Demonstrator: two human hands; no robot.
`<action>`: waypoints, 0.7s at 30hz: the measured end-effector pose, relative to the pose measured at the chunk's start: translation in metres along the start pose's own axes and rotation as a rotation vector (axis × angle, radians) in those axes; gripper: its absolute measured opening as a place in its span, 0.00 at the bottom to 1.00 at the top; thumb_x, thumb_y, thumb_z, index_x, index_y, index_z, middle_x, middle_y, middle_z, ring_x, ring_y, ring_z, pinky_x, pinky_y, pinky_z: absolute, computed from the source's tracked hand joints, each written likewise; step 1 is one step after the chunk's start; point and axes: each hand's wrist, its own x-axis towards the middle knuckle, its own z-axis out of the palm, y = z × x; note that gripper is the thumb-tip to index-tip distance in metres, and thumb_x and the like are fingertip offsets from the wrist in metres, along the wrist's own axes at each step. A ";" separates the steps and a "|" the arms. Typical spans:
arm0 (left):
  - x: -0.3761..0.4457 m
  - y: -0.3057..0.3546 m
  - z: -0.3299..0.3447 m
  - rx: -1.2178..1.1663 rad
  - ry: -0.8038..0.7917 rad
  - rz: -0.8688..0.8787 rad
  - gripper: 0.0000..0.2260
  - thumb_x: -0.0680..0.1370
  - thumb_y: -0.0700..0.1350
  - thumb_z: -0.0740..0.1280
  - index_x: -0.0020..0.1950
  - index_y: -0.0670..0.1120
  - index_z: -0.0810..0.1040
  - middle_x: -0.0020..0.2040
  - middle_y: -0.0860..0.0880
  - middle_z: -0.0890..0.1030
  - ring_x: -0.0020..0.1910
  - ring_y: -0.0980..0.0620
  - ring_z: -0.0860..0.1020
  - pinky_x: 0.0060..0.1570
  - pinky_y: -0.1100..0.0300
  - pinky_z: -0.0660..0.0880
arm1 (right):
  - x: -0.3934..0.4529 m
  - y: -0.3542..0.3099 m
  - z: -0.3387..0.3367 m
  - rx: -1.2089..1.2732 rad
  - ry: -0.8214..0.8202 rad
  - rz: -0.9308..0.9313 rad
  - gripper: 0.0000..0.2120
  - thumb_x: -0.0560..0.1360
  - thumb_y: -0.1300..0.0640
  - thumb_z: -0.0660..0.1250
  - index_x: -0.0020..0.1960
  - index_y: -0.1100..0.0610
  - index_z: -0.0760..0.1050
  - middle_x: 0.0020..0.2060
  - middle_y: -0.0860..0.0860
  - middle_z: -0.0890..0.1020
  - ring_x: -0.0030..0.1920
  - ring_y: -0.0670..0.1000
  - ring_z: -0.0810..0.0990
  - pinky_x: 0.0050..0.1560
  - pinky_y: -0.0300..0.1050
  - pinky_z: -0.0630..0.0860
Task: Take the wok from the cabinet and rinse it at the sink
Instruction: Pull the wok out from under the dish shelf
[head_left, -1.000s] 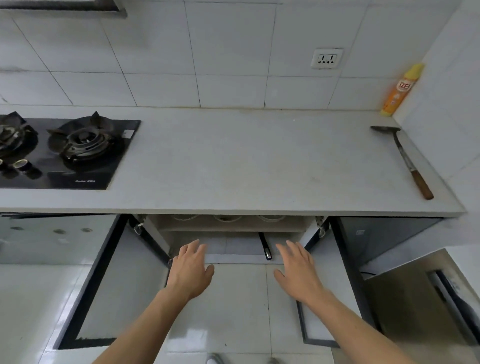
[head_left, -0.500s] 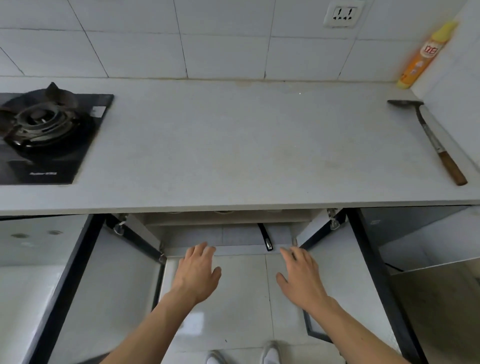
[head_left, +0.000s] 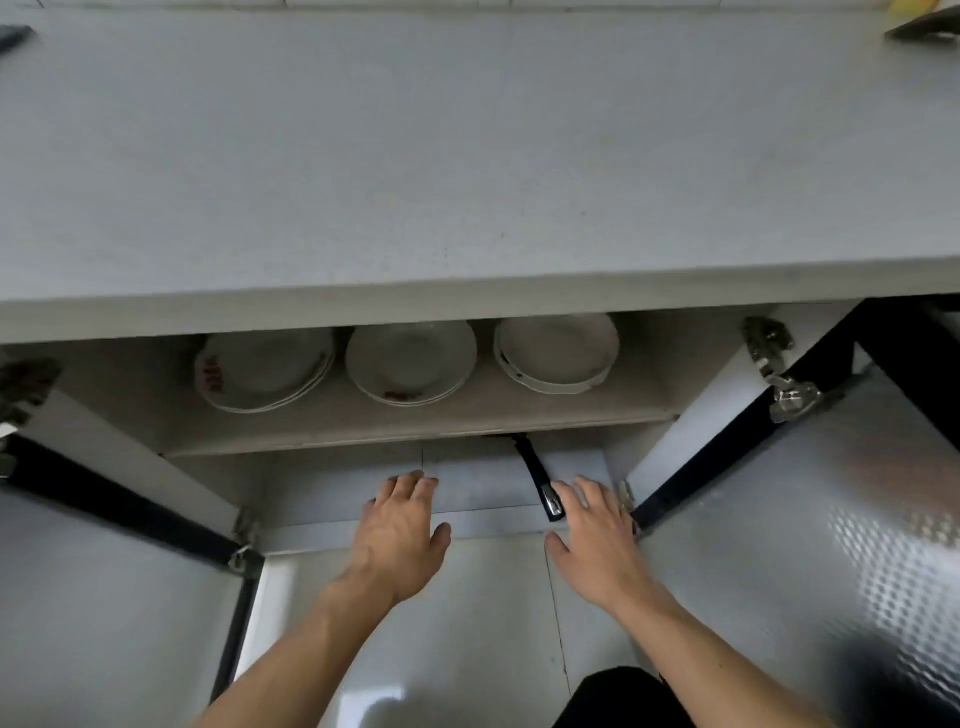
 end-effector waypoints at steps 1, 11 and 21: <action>0.011 -0.006 0.018 0.001 0.015 -0.003 0.26 0.80 0.55 0.60 0.76 0.50 0.60 0.76 0.50 0.62 0.74 0.48 0.60 0.71 0.52 0.62 | 0.010 0.006 0.018 0.012 0.016 -0.003 0.30 0.77 0.48 0.63 0.76 0.51 0.59 0.73 0.53 0.62 0.74 0.56 0.57 0.73 0.52 0.56; 0.095 -0.045 0.152 -0.052 0.183 0.045 0.23 0.80 0.53 0.61 0.73 0.49 0.65 0.69 0.49 0.70 0.67 0.48 0.67 0.65 0.54 0.66 | 0.092 0.056 0.153 -0.009 0.098 -0.065 0.31 0.77 0.49 0.62 0.77 0.52 0.56 0.74 0.56 0.60 0.73 0.57 0.56 0.72 0.51 0.57; 0.130 -0.048 0.211 -0.070 0.216 0.085 0.22 0.80 0.52 0.61 0.74 0.49 0.65 0.75 0.51 0.65 0.73 0.49 0.62 0.69 0.54 0.64 | 0.142 0.081 0.201 -0.070 0.108 -0.093 0.29 0.76 0.54 0.63 0.75 0.53 0.57 0.73 0.52 0.61 0.72 0.56 0.57 0.70 0.50 0.60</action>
